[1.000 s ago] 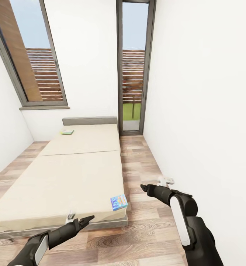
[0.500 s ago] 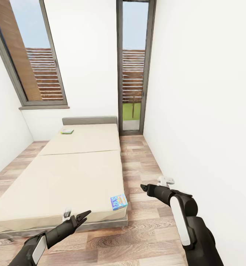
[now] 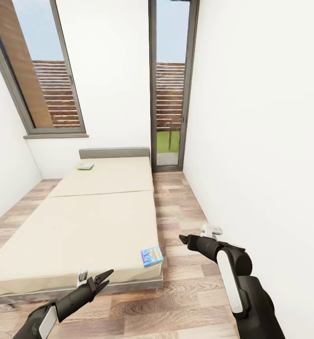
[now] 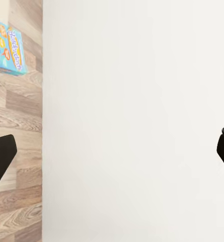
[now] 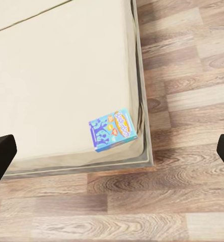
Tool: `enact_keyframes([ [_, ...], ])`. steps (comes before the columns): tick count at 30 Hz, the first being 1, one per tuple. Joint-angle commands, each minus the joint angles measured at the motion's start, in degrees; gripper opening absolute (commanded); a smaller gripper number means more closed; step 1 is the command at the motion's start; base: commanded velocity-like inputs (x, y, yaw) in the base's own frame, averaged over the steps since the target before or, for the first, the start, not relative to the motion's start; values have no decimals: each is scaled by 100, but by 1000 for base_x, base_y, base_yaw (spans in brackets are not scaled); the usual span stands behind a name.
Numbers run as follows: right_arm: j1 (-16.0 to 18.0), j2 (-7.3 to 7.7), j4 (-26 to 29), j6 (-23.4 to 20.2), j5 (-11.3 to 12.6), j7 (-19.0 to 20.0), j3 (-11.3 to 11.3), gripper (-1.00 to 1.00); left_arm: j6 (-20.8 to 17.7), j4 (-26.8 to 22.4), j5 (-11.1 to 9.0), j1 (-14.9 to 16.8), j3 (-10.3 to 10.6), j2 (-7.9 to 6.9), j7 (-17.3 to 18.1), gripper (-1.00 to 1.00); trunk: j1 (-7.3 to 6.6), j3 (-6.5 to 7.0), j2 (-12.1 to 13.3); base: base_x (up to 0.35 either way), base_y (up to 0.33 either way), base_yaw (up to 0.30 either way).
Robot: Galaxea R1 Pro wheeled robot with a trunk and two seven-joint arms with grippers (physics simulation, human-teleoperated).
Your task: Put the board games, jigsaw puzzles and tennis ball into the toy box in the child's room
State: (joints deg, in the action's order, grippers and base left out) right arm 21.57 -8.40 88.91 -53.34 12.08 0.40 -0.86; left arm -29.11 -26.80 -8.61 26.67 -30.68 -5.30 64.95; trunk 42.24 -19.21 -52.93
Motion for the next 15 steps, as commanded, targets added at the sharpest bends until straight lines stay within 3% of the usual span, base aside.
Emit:
enact_keyframes([
  [1,5,-4,5,-27,13,4,-9,100,-51,17,-10,5,-21,3,11,100,23,-26,-47,0,0,0],
  [15,5,-11,4,-27,13,4,-10,100,-9,95,-1,5,-64,-6,14,100,331,-277,-608,0,0,0],
])
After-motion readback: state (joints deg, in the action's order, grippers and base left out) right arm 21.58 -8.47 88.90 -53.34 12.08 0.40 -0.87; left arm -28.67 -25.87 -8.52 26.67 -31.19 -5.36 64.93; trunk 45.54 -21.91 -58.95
